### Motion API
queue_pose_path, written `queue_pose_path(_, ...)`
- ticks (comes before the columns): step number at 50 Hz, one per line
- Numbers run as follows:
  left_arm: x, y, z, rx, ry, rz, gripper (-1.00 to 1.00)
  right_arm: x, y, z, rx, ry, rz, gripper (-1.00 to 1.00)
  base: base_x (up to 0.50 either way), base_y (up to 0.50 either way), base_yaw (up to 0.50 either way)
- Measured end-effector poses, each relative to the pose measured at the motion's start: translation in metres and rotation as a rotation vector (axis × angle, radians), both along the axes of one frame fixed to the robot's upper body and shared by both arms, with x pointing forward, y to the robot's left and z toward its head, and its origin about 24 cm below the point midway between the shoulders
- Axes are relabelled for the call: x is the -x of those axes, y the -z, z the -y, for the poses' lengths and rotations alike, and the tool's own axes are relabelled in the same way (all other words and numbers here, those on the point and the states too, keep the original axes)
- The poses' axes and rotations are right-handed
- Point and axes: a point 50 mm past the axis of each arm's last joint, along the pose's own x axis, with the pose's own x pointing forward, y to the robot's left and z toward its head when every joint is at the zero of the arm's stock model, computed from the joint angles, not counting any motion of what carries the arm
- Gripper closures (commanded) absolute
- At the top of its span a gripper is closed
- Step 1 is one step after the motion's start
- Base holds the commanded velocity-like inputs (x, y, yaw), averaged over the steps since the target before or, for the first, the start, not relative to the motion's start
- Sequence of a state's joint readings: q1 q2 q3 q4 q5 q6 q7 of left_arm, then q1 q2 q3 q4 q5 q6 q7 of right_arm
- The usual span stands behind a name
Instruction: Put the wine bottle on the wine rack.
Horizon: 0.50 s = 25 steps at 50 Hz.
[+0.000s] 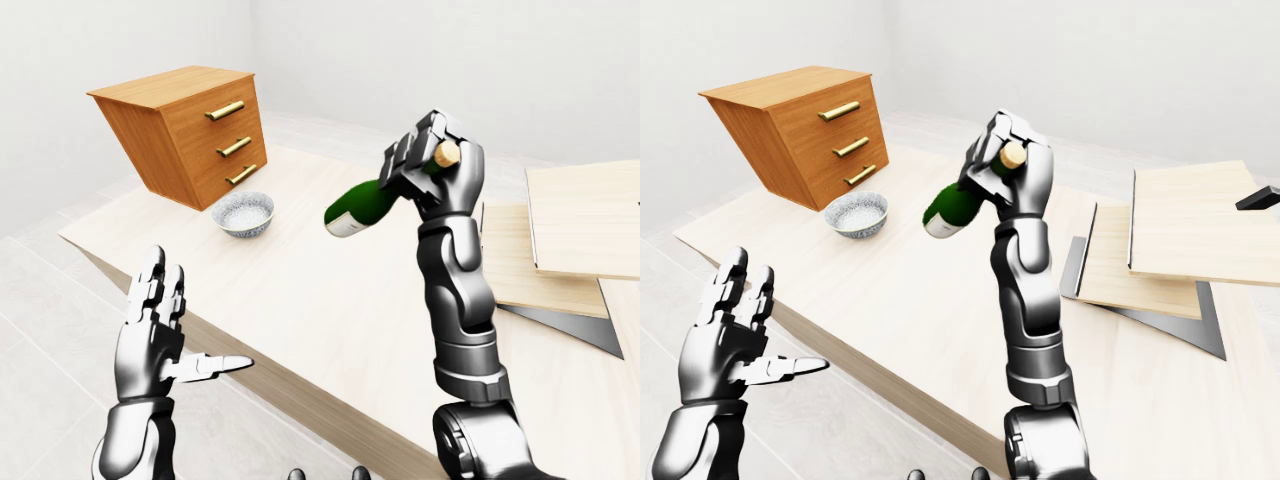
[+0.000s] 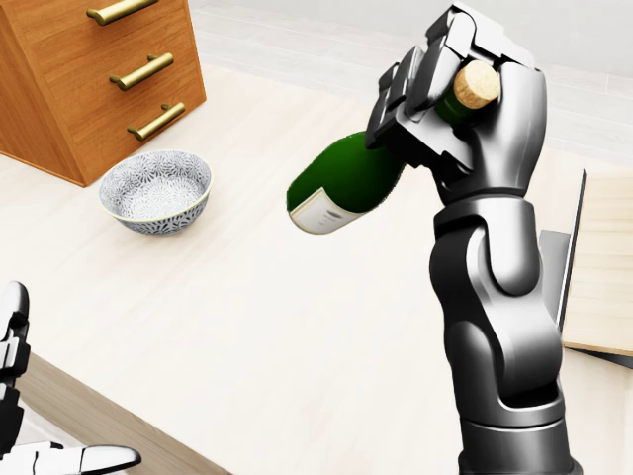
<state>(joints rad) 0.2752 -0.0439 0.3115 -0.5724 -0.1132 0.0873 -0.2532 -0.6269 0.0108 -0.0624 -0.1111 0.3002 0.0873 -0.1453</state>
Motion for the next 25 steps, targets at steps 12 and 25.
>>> queue_pose_path(12,-0.001,0.001,0.002,0.002,0.003,-0.003,-1.00,0.000,-0.021,0.042,-0.179,0.084,0.031,1.00,0.00,0.00,0.00)
queue_pose_path(25,-0.004,0.000,0.005,0.003,0.012,0.001,-1.00,0.001,-0.043,0.104,-0.397,0.179,0.037,1.00,0.00,0.00,0.00)
